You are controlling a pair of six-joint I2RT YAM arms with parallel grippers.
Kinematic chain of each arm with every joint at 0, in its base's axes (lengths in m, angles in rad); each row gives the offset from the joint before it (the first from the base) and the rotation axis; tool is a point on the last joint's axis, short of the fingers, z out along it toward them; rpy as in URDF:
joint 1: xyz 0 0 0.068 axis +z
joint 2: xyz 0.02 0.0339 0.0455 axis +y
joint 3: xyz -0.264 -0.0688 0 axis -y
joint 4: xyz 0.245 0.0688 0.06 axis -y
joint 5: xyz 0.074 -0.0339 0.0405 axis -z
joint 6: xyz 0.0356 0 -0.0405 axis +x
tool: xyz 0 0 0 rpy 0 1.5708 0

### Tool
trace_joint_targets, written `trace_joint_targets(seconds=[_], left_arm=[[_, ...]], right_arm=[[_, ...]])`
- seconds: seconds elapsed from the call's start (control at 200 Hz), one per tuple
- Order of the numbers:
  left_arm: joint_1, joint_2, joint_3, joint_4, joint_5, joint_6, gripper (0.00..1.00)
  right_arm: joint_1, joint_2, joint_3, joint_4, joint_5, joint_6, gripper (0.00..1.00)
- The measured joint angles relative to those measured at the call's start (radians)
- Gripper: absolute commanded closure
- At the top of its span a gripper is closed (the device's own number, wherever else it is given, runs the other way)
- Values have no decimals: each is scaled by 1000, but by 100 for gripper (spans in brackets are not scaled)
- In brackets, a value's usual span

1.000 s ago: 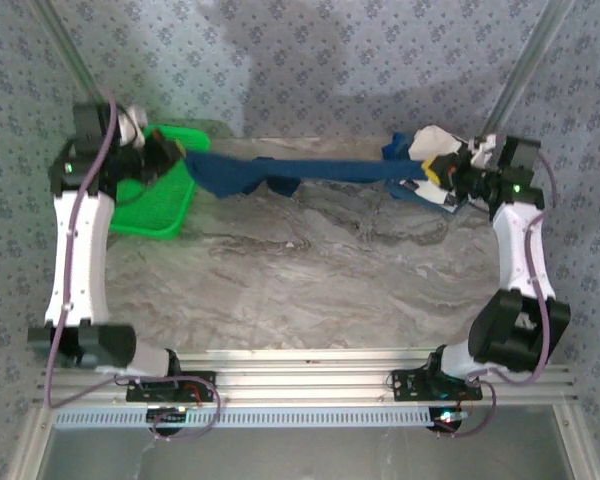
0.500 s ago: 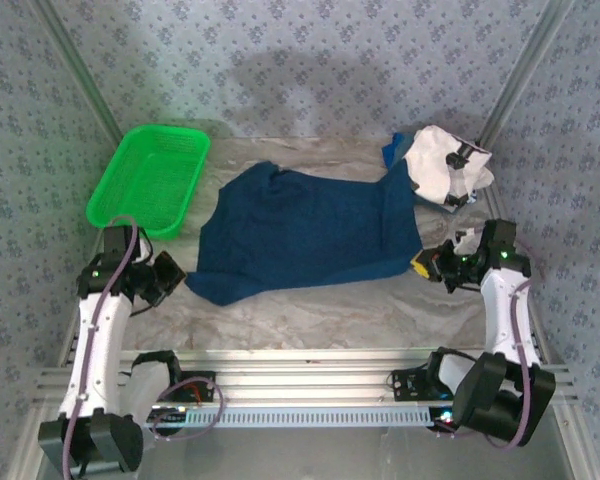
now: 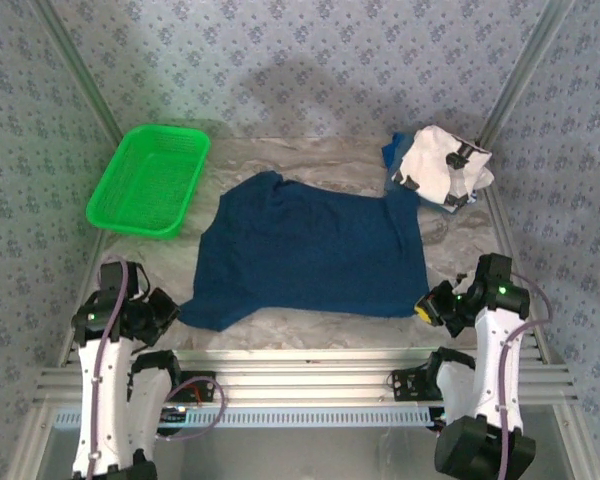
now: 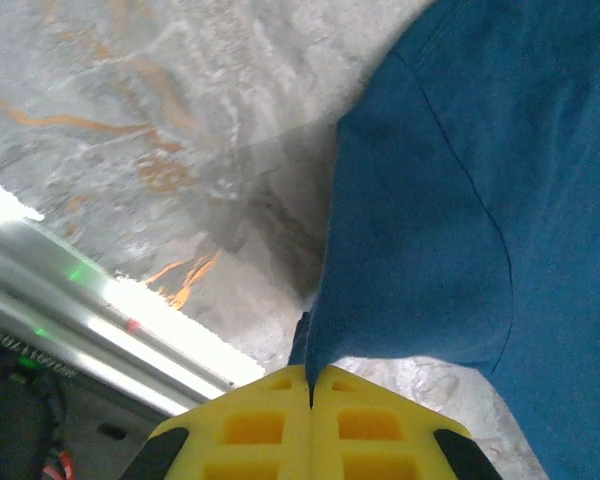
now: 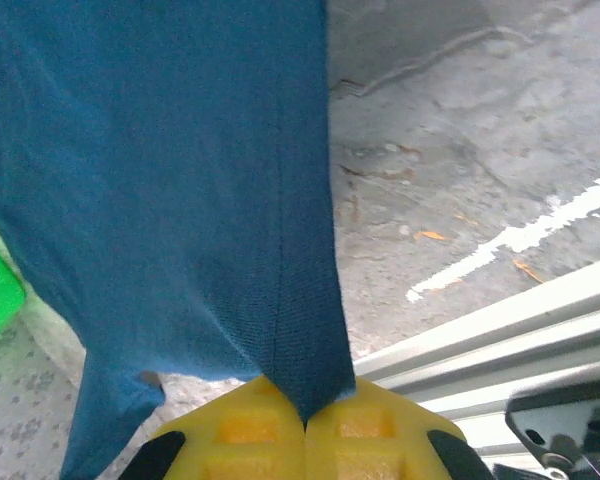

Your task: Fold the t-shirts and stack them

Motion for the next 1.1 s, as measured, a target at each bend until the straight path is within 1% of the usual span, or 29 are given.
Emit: trace_joint_targets(seconds=[0.085, 0.165, 0.33, 0.53, 0.705, 0.809, 1.104], left_arm=[[0, -26, 0, -54, -11, -3, 100], [0, -31, 0, -69, -19, -9, 100], [1, 32, 2, -38, -18, -11, 100], [-3, 219, 30, 103, 14, 3, 100], [-86, 432, 154, 231, 16, 43, 100], [-122, 525, 211, 307, 16, 60, 100], [-158, 727, 344, 391, 16, 126, 100]], right_arm=[[0, -13, 0, -26, 31, 6, 100], [2, -13, 0, -35, 52, 11, 100], [6, -1, 0, -39, 80, 18, 100], [8, 75, 0, -6, 95, 19, 100], [8, 148, 0, 43, 106, 21, 100], [8, 174, 0, 68, 111, 21, 100], [-6, 249, -5, 135, 129, 9, 100]])
